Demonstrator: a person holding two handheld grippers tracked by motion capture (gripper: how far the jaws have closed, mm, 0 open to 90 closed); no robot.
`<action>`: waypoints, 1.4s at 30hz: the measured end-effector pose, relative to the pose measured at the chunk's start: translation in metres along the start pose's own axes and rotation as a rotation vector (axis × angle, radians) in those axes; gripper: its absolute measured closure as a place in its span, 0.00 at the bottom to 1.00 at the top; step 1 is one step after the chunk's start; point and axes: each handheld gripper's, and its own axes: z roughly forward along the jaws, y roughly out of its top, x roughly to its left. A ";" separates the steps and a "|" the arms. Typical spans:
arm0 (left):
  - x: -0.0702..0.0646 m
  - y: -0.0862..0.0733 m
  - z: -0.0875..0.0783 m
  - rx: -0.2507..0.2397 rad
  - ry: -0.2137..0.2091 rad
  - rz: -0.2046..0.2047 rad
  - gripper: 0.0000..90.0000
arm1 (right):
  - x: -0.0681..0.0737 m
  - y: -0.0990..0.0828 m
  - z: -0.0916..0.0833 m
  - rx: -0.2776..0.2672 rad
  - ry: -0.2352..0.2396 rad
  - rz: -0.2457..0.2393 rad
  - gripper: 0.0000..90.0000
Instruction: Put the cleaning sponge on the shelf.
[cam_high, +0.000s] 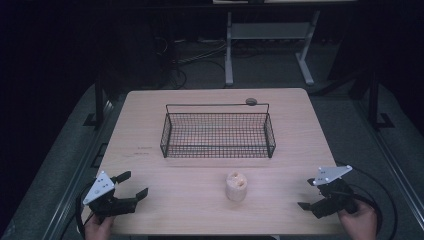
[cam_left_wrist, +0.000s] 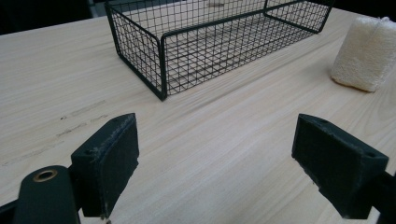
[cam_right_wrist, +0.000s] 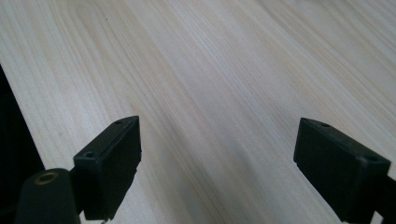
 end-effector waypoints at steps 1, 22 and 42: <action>0.000 0.000 0.000 0.001 0.001 0.000 0.16 | 0.000 0.000 0.000 0.001 0.001 -0.002 0.16; 0.000 0.000 -0.001 -0.001 -0.001 0.004 0.16 | 0.015 0.021 0.006 -0.007 -0.016 -0.052 0.16; 0.001 -0.001 -0.004 -0.004 0.009 -0.003 0.16 | 0.026 0.047 0.018 0.044 0.044 -0.084 0.16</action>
